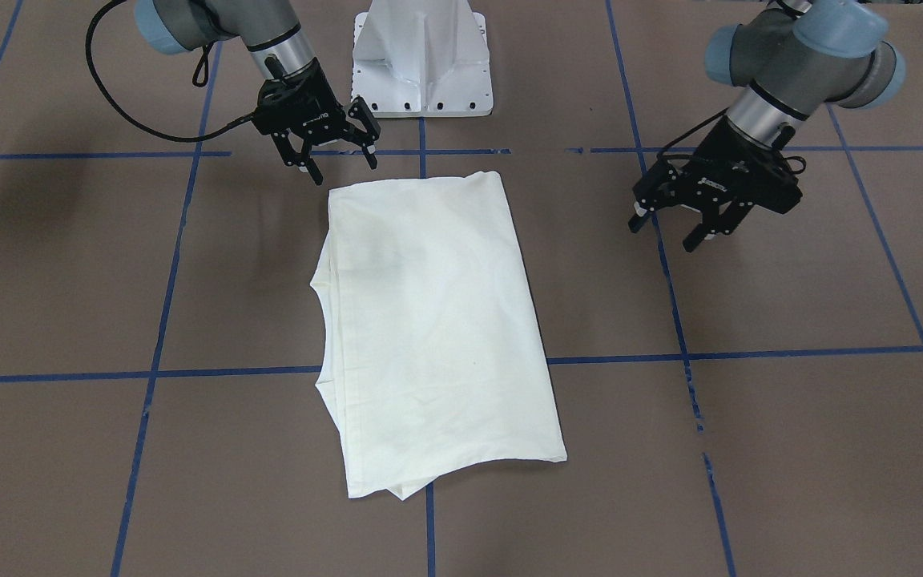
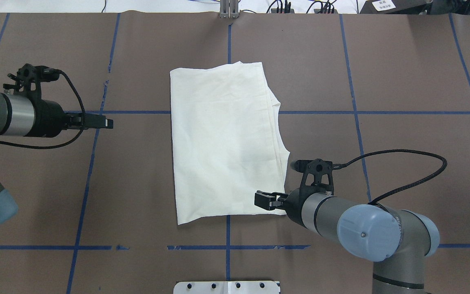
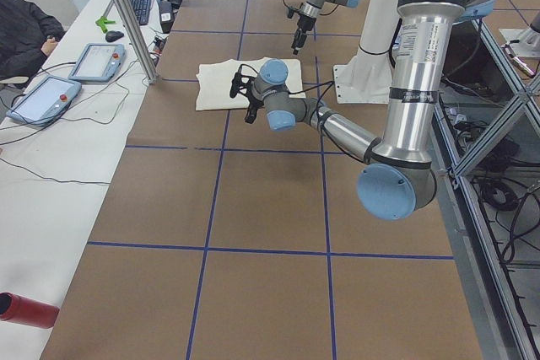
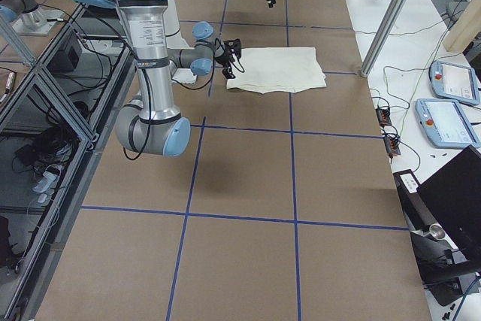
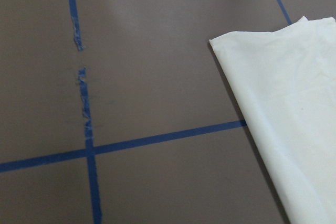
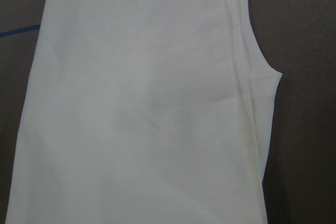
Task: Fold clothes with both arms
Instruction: 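Move both grippers to the shirt's corners nearest the robot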
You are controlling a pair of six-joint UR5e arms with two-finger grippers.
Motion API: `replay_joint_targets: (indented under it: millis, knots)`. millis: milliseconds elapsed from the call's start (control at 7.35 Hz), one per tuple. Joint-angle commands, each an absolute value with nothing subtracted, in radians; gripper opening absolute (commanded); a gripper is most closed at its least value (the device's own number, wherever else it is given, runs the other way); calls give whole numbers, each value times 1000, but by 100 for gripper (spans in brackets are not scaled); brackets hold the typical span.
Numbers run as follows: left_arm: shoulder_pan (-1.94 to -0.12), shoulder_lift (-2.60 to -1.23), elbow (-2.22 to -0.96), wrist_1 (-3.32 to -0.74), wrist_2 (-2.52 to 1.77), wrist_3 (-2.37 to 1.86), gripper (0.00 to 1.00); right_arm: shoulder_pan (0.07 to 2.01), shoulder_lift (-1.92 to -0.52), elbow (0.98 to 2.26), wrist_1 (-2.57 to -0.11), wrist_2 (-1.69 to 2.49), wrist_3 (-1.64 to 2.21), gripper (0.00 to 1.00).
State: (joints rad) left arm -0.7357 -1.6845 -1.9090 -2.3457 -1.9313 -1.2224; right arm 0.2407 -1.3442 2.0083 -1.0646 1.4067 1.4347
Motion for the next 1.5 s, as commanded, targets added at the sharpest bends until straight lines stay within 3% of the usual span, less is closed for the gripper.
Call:
replay_joint_targets:
  millis: [0, 136, 272, 408, 817, 1361]
  knots:
    - [-521, -1689, -1965, -2341, -1717, -1545, 100, 285, -1368, 2026, -1037, 1419, 1523, 100]
    - [-423, -1692, -1962, -2341, -1613, -1698, 97, 299, -1367, 2026, -1037, 1417, 1558, 100]
    - [-320, -1704, -1956, -2342, -1500, -1861, 81, 305, -1367, 2025, -1037, 1417, 1562, 100]
    - [-243, -1729, -1942, -2339, -1423, -1950, 74, 305, -1367, 2025, -1037, 1417, 1563, 100]
    - [-138, -1836, -1850, -2283, -1345, -2046, 74, 305, -1368, 2023, -1037, 1413, 1574, 100]
    - [-137, -1851, -1850, -2186, -1355, -2033, 74, 305, -1368, 2023, -1037, 1411, 1574, 100]
